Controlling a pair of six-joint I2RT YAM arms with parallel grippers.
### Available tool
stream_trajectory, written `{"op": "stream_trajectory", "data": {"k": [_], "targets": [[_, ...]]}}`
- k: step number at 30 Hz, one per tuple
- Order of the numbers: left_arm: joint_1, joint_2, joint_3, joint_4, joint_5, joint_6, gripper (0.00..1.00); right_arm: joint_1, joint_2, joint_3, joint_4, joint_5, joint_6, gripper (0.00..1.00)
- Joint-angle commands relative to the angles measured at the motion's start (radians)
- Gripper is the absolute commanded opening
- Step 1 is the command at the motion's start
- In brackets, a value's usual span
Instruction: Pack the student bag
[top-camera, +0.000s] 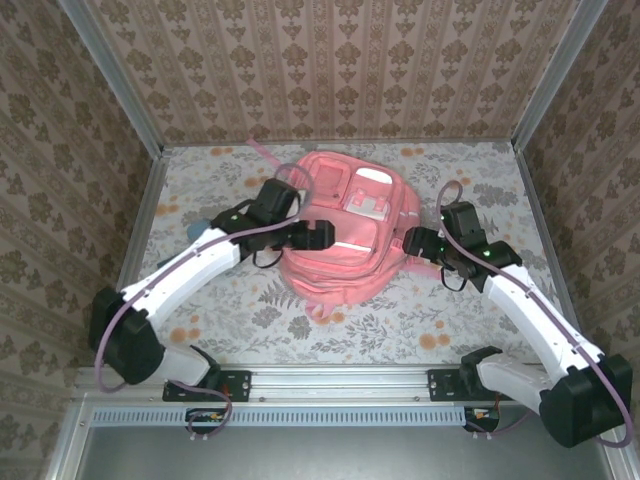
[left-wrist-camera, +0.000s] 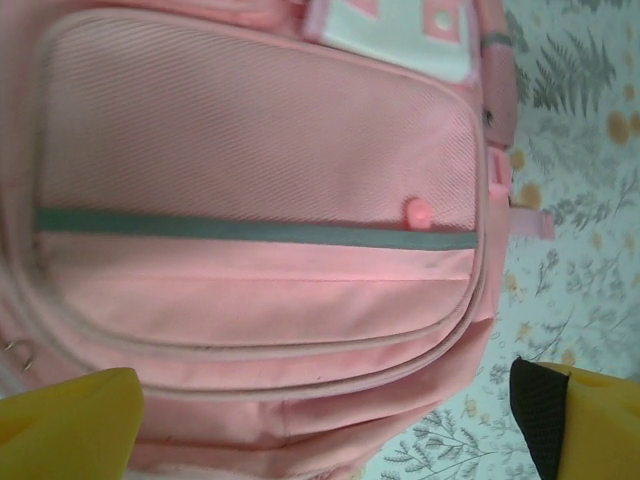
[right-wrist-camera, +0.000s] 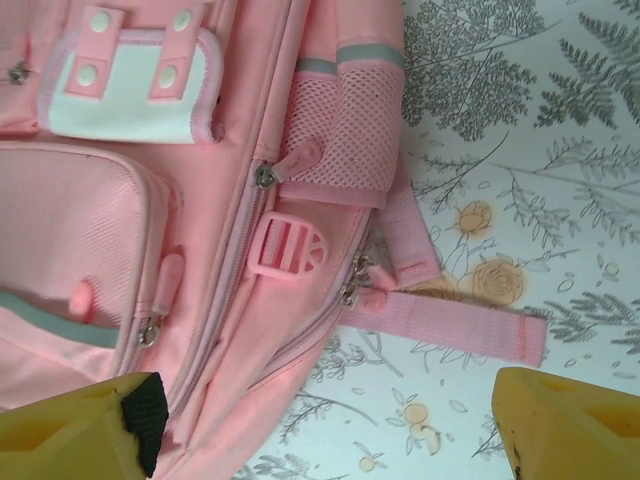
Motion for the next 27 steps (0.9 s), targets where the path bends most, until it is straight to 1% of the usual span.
{"op": "stream_trajectory", "data": {"k": [1, 4, 7, 9, 11, 15, 17, 23, 25, 27], "targets": [[-0.060, 0.073, 0.092, -0.108, -0.082, 0.238, 1.00, -0.013, -0.046, -0.043, -0.038, -0.095, 0.059, 0.86], [-0.109, 0.145, 0.149, -0.143, -0.118, 0.387, 1.00, -0.022, -0.079, -0.078, -0.028, -0.148, 0.088, 0.87], [-0.130, 0.206, 0.205, -0.200, -0.150, 0.506, 1.00, -0.028, -0.097, -0.104, -0.024, -0.181, 0.106, 0.89], [-0.139, 0.231, 0.228, -0.223, -0.130, 0.586, 1.00, -0.034, -0.098, -0.119, -0.016, -0.208, 0.114, 0.92], [-0.142, 0.248, 0.236, -0.229, -0.083, 0.671, 0.99, -0.036, -0.092, -0.136, 0.011, -0.245, 0.124, 0.93], [-0.143, 0.288, 0.254, -0.226, -0.037, 0.767, 0.95, -0.037, -0.067, -0.155, 0.041, -0.288, 0.148, 0.94], [-0.143, 0.313, 0.263, -0.220, -0.052, 0.800, 0.92, -0.041, -0.063, -0.170, 0.091, -0.294, 0.163, 0.93], [-0.141, 0.391, 0.305, -0.233, -0.065, 0.904, 0.82, -0.075, -0.018, -0.161, 0.135, -0.318, 0.167, 0.94], [-0.142, 0.394, 0.273, -0.199, -0.037, 0.980, 0.79, -0.086, 0.001, -0.145, 0.134, -0.323, 0.157, 0.94], [-0.142, 0.385, 0.233, -0.141, -0.023, 1.025, 0.78, -0.093, 0.016, -0.129, 0.130, -0.323, 0.150, 0.94]]}}
